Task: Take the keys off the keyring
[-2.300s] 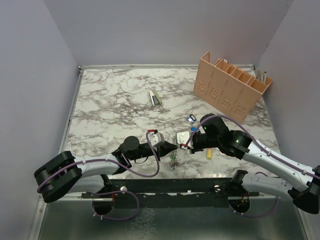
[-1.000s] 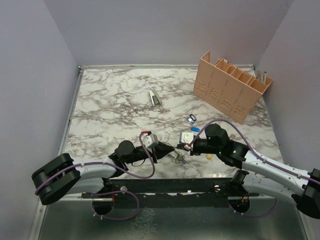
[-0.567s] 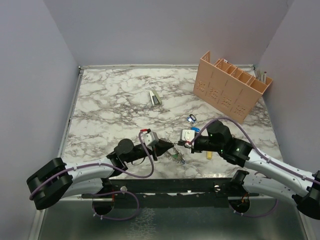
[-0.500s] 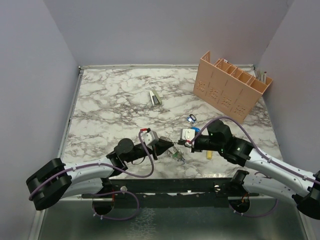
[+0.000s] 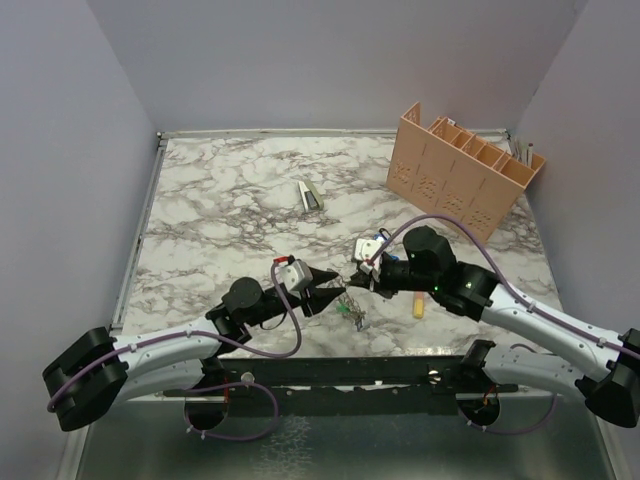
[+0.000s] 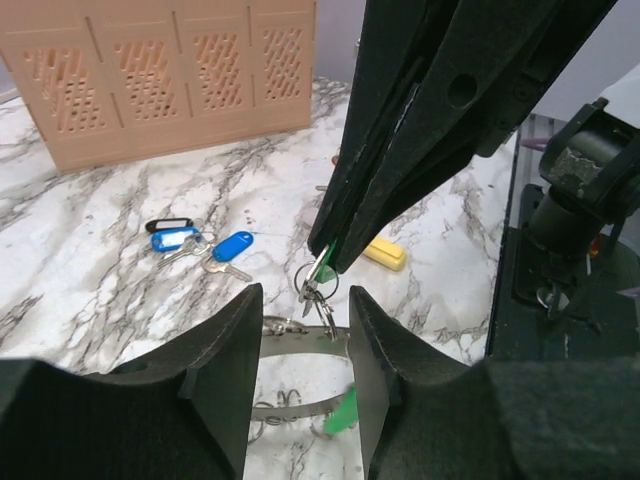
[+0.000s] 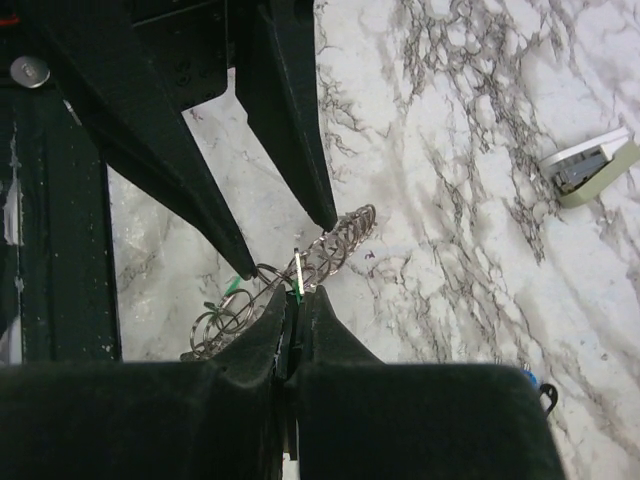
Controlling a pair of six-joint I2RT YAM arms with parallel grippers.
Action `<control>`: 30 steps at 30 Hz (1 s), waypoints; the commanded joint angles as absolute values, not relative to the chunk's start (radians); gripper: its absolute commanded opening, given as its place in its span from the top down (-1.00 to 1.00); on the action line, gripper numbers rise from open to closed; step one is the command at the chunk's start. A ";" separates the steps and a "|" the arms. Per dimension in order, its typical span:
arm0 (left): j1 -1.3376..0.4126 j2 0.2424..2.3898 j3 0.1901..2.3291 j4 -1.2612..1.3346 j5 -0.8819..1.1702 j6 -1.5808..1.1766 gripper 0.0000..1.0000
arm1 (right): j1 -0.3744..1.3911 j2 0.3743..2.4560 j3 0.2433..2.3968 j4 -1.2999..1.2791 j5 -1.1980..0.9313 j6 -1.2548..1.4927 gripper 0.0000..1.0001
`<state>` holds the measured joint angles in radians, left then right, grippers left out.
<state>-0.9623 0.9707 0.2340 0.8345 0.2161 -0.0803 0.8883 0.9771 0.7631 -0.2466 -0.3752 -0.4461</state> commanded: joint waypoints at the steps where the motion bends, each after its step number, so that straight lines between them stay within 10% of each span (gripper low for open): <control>1: -0.965 0.940 0.255 0.751 0.112 -0.049 0.16 | 0.886 1.003 0.840 -0.275 -0.293 -0.271 0.99; 30: -0.966 0.957 0.301 0.625 0.072 0.033 -0.26 | 0.929 1.053 0.854 -0.346 0.040 0.321 0.98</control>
